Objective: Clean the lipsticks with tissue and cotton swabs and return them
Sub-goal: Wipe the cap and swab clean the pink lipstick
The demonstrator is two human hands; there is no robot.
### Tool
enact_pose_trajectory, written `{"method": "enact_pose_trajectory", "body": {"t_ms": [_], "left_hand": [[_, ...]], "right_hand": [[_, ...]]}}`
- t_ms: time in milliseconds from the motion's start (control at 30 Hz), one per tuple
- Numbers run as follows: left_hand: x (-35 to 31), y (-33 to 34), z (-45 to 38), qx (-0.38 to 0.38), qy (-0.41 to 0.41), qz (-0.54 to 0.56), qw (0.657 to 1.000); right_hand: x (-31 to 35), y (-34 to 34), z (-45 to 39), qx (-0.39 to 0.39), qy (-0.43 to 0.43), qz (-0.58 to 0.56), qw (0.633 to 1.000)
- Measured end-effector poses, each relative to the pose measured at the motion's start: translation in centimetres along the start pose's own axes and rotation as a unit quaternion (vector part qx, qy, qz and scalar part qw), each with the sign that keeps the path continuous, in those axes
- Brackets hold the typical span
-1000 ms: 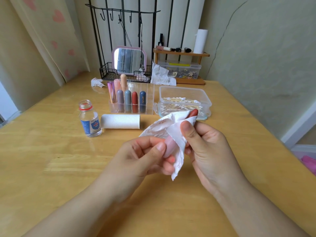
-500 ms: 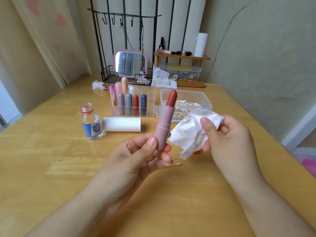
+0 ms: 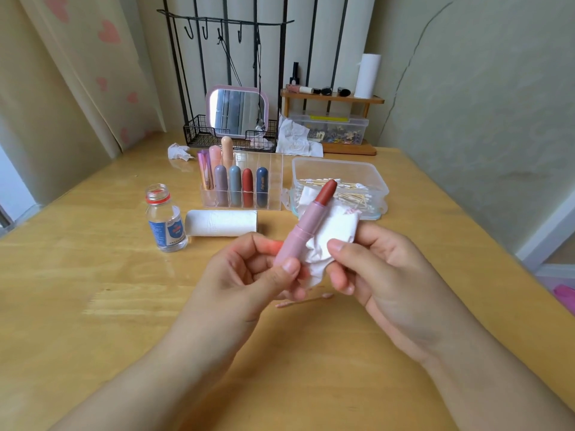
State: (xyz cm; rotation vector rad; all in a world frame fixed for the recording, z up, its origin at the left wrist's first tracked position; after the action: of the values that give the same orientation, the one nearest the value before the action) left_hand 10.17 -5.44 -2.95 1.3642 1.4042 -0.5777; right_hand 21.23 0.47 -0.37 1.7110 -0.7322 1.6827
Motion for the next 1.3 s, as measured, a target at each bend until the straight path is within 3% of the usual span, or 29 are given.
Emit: {"method": "enact_pose_trajectory", "body": {"t_ms": [133,267,400,533,667,767,933,1133,1200,1300], "left_hand": [[-0.4,0.0,0.0,0.005,0.023,-0.061,0.998],[0.1,0.0,-0.2,0.015,0.017,-0.115,0.993],[0.0,-2.3,-1.1,-0.014,0.04,-0.178,0.983],[0.2,-4.5,-1.7,-0.027,0.049,-0.297,0.953],[1.4,-5.8,-2.7,-0.011,0.05,-0.482,0.875],[1.7,-6.4,-3.2,-0.025,0.038,-0.544,0.838],[1.7,-7.3,-3.1,-0.06,0.0,-0.571,0.819],[2.2,-7.6,-3.2,-0.057,-0.029,-0.612,0.788],[2.2,-7.9,-3.2,-0.063,-0.029,-0.616,0.785],[2.1,-8.1,-3.3,-0.067,-0.025,-0.621,0.781]], "right_hand": [[-0.3,0.6,0.0,0.035,0.031,-0.068,0.997],[-1.3,0.2,-0.3,0.013,0.058,-0.097,0.993],[-1.7,-3.0,-1.0,-0.109,0.031,0.041,0.993],[0.5,-6.1,-0.6,-0.217,-0.053,0.11,0.968],[1.7,-7.5,-0.2,-0.268,-0.097,0.198,0.938],[1.3,-7.4,-0.4,-0.262,-0.091,0.214,0.937],[1.0,-6.7,-0.5,-0.24,-0.086,0.279,0.926],[2.0,-5.1,-0.6,-0.238,-0.117,0.422,0.867],[1.7,-4.0,-1.7,-0.199,-0.105,0.472,0.852],[0.1,-1.6,-3.6,-0.108,-0.055,0.589,0.799]]}}
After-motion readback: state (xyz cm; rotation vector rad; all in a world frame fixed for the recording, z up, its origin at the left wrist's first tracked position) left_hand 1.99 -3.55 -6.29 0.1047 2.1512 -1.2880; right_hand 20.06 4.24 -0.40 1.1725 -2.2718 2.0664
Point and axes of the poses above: each hand's wrist, its own z-axis away from the middle knuckle, its own y-axis out of the palm, x = y × z, the point moved 10 cm from there along -z, towards the middle knuckle, and after that the axes turned 8 degrees about y, right-handed, at the moved point
